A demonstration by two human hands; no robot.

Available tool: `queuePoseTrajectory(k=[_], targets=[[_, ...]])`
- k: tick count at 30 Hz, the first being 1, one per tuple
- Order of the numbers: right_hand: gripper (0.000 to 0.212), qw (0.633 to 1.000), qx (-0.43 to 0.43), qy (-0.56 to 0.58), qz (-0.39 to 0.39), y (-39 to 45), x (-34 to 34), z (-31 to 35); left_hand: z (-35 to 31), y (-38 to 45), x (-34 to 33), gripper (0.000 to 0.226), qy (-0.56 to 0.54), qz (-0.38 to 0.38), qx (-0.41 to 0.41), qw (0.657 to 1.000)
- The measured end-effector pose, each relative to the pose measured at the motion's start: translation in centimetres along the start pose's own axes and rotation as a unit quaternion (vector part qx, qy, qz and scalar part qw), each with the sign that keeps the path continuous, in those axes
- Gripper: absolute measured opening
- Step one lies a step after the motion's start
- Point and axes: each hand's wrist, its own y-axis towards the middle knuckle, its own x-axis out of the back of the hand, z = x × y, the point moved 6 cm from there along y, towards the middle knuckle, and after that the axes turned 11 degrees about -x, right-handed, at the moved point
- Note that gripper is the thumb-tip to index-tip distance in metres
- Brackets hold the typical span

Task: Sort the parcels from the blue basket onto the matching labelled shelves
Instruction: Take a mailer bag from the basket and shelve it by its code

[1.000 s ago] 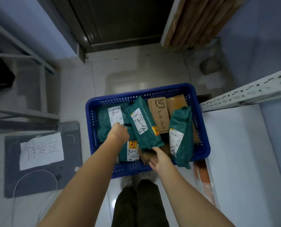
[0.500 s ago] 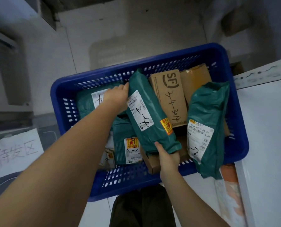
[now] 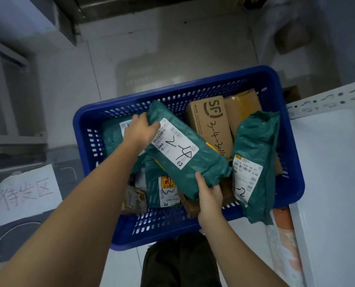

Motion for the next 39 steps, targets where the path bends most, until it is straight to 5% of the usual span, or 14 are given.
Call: queuePoseTrajectory(k=[6,11,19,24,31,39], targets=[[0.06,0.983,0.11,-0.146,-0.014,-3.2,-0.2,3.2,1.5,-7.3,3.0,0.054,-0.02,-0.069,0.026,0.997],[0.061,0.973,0.13,-0.189,0.017,-7.2,-0.4,5.2,-0.1,-14.5,6.1,0.053,-0.011,-0.199,-0.068,0.978],[0.069,0.936,0.197,-0.29,0.018,-17.5,0.1,7.5,-1.6,-24.4,9.7,0.077,-0.175,-0.182,0.004,0.968],[0.092,0.914,0.243,-0.324,0.023,-25.4,2.4,9.2,-6.1,-30.3,14.0,0.067,-0.218,-0.21,-0.034,0.952],[0.087,0.891,0.356,-0.279,0.04,-36.6,8.1,12.4,-12.6,-38.1,20.3,0.063,-0.116,-0.281,-0.13,0.944],[0.055,0.869,0.457,-0.19,0.016,-46.5,15.7,14.1,-19.2,-44.8,23.0,0.066,-0.237,-0.236,-0.275,0.901]])
